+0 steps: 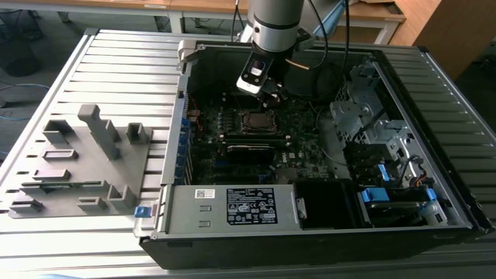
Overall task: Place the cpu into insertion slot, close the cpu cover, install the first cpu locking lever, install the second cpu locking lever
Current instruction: 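Close the cpu cover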
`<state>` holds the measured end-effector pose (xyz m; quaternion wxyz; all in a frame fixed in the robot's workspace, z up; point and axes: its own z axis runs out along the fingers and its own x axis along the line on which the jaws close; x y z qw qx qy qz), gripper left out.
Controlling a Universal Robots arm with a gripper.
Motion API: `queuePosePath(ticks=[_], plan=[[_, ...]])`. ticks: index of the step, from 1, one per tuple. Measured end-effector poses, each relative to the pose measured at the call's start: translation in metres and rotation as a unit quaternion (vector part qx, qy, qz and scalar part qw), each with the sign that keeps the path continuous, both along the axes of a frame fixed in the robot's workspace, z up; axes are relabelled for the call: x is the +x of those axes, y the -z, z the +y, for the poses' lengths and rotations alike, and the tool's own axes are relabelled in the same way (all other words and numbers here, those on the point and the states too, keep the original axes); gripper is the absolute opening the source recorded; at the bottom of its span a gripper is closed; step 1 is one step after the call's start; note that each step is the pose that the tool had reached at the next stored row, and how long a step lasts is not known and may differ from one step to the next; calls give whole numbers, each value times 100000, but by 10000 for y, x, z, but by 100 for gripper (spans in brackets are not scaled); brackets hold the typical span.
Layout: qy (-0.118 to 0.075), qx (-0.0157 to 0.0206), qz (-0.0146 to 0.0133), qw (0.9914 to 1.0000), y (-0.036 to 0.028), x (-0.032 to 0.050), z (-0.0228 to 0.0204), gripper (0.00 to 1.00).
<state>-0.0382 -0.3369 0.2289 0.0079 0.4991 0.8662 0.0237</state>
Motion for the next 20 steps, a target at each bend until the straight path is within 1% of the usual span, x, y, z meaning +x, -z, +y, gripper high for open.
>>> queuePosePath(ticks=[4,9,12,14,16,18,20], plan=[[-455,2,2,99999,0,0,0,11],[-1775,1,3,99984,0,0,0,11],[-2688,-1,3,99964,0,0,0,11],[-3678,2,1,99932,1,0,0,11],[-5124,2,2,99869,2,0,0,11],[-6964,0,3,99757,3,0,0,11],[-8723,3,0,99619,4,0,0,11]])
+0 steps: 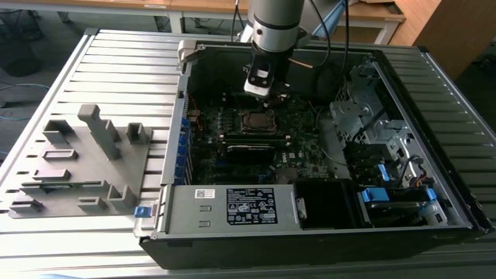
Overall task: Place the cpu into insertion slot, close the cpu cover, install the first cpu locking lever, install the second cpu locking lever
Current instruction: 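Close the cpu cover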
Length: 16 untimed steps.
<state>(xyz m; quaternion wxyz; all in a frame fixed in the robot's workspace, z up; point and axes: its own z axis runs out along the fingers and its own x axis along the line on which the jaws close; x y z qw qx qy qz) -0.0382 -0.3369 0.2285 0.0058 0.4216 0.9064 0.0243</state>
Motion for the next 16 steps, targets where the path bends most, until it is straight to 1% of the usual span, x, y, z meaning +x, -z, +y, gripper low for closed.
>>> queuePosePath(ticks=[2,4,6,8,10,12,14,16], plan=[[-1728,-5,4,99985,0,0,0,11],[-3517,-4,4,99938,1,0,0,11],[-5202,-3,3,99865,2,0,0,11],[-6876,-3,2,99763,2,0,0,11],[-8559,-3,3,99633,3,0,0,11],[-10295,-3,4,99469,3,0,0,11],[-11970,-5,3,99281,3,0,0,11],[-13638,-3,2,99066,4,0,0,11]])
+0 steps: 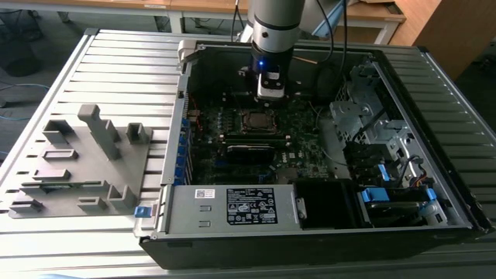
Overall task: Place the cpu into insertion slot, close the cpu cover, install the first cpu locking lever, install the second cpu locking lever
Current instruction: 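Close the cpu cover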
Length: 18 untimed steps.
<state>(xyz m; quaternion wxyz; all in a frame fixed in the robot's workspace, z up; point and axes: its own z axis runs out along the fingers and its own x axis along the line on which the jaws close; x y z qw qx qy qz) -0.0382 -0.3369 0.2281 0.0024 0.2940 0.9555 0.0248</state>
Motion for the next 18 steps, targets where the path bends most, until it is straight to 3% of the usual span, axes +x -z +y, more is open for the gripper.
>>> queuePosePath(ticks=[5,9,14,18], plan=[[-3909,0,-2,99924,0,0,0,11],[-4550,-2,6,99896,1,0,0,11],[-8988,-2,1,99595,3,0,0,11],[-12641,-4,2,99198,5,0,0,11]])
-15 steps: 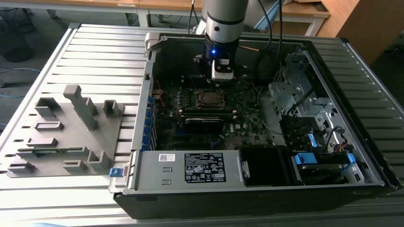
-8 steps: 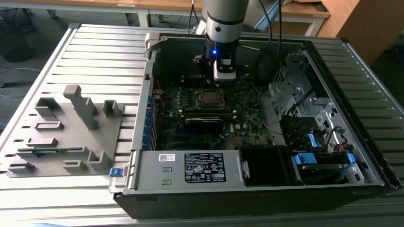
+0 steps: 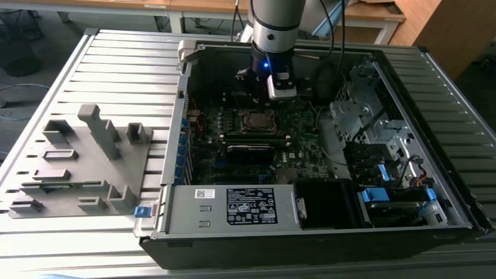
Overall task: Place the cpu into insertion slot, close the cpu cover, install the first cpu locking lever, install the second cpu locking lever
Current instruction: 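Close the cpu cover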
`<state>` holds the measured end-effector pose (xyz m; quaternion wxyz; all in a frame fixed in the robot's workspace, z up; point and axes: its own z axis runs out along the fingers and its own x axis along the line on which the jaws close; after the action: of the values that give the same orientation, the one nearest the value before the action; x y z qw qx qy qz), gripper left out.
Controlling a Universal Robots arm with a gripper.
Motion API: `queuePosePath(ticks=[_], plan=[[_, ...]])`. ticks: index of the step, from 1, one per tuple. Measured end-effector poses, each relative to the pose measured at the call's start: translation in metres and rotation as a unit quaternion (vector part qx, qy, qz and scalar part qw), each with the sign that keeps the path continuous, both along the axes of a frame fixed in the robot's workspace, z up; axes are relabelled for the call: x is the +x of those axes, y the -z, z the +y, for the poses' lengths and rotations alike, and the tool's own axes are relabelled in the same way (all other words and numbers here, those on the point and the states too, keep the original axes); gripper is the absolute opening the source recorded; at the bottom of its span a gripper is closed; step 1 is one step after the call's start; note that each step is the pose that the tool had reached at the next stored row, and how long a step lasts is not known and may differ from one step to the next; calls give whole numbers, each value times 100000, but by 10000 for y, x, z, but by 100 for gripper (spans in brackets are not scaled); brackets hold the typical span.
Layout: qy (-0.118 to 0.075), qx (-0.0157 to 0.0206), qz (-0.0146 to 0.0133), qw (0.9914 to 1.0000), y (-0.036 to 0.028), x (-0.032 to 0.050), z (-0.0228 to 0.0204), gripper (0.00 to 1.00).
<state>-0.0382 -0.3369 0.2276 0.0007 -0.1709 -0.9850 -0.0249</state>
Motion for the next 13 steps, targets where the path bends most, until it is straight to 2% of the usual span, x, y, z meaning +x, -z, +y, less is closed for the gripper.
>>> queuePosePath(ticks=[3,6,9,13], plan=[[-2704,1,-3,99963,1,0,0,11],[-5472,1,-2,99850,3,0,0,11],[-8134,0,1,99669,5,0,0,11],[-11395,-3,-102,99349,10,0,0,11]])
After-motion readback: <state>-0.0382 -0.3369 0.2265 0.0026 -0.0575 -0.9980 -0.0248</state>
